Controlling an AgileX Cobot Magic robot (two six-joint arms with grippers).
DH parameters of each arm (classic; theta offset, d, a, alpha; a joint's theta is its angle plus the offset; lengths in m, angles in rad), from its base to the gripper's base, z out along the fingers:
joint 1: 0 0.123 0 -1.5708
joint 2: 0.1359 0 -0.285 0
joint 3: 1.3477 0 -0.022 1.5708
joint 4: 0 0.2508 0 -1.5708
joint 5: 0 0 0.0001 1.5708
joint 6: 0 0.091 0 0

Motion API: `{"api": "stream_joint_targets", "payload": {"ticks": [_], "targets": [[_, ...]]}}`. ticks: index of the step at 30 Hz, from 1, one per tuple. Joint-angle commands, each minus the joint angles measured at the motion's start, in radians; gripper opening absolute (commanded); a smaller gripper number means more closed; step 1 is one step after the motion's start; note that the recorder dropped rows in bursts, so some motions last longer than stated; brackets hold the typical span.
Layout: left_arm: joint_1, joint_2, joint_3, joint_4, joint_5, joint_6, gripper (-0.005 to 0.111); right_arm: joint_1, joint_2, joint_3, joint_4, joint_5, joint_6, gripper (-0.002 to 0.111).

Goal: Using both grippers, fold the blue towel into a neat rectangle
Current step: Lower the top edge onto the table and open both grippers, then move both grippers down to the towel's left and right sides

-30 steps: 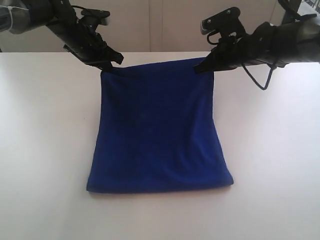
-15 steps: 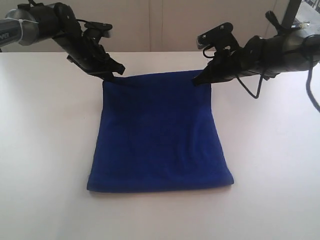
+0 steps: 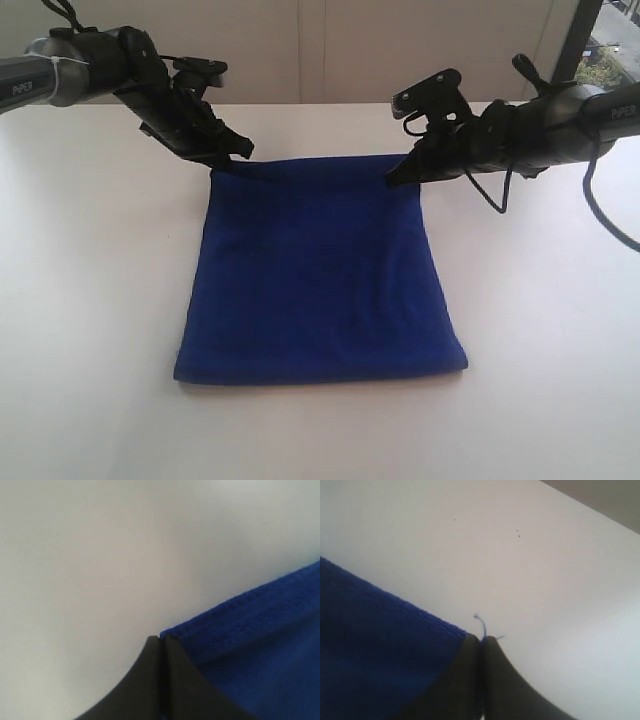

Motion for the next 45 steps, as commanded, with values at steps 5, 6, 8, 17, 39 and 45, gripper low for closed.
{"api": "stream_joint_targets", "payload": {"ticks": [5,6,8,17,39,45], "targets": [[0.000,-0.005,0.002,0.009,0.004,-0.009,0.032,-0.009,0.008,-0.001,-0.006,-0.027,-0.011,0.023],[0.000,-0.005,0.002,0.016,0.004,-0.009,0.036,-0.009,0.009,-0.001,-0.006,-0.027,-0.011,0.027],[0.000,-0.005,0.002,0.026,0.001,-0.009,0.045,-0.009,0.008,-0.001,-0.006,-0.029,-0.009,0.036],[0.000,-0.019,0.002,0.066,0.012,-0.009,0.051,-0.009,-0.035,-0.001,0.000,-0.006,0.030,0.044],[-0.045,-0.348,0.103,0.113,0.531,-0.138,0.000,-0.024,-0.397,0.034,-0.016,0.806,0.266,0.000],[-0.161,-0.583,0.409,0.156,0.375,-0.191,0.000,-0.022,-0.524,0.207,-0.018,0.814,0.312,0.000]]}}
